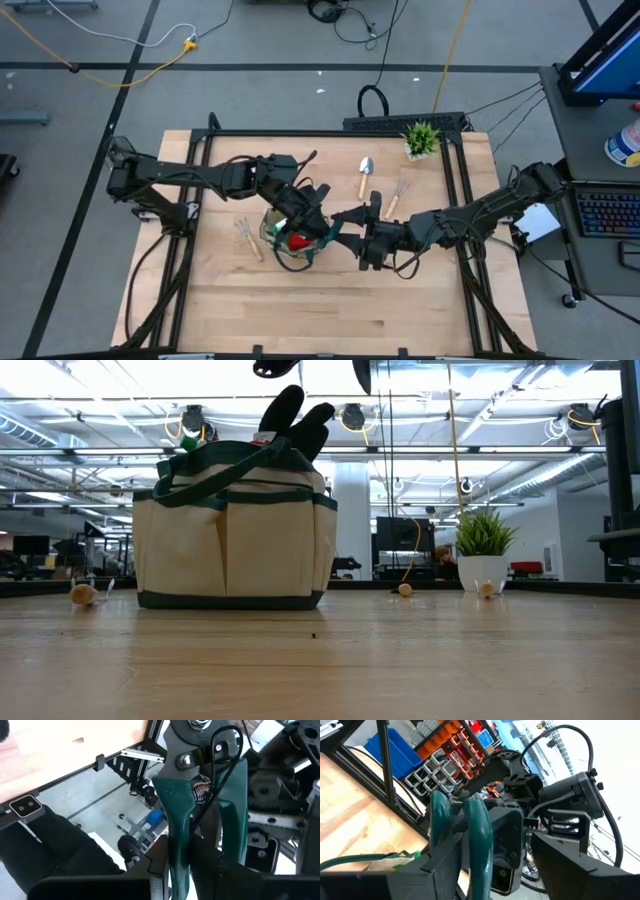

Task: Pick & Place Garden tools in Gardening bag
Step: Put the green shear scissors into the brown gardening bag

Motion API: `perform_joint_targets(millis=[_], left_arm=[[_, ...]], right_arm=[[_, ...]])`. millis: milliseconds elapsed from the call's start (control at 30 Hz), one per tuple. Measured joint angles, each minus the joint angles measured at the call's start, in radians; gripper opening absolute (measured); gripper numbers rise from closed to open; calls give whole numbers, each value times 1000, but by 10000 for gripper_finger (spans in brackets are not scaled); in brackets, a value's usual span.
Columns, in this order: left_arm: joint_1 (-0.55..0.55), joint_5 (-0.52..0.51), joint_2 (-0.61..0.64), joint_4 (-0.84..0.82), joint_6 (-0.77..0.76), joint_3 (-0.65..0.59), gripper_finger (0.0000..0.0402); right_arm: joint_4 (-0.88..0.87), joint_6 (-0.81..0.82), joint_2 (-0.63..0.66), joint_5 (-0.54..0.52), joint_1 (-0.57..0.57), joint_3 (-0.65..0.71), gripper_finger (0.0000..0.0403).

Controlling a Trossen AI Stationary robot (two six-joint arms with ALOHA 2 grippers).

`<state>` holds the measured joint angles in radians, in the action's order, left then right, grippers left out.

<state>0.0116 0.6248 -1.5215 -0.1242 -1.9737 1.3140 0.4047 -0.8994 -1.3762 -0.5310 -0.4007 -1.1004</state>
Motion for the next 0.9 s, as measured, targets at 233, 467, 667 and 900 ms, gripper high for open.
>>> perform_joint_targets(millis=[233,467,667,900], left_arm=[[0,6,2,-4,34,0,52],[0,4,3,-1,43,0,52],[0,-1,3,-1,54,0,52],[2,-20,5,-8,54,0,52]], right_arm=[[-6,0,0,-11,0,0,228],[-20,10,0,-100,1,0,225],[-20,82,0,-96,3,0,205],[-18,208,-12,-54,36,1,161]])
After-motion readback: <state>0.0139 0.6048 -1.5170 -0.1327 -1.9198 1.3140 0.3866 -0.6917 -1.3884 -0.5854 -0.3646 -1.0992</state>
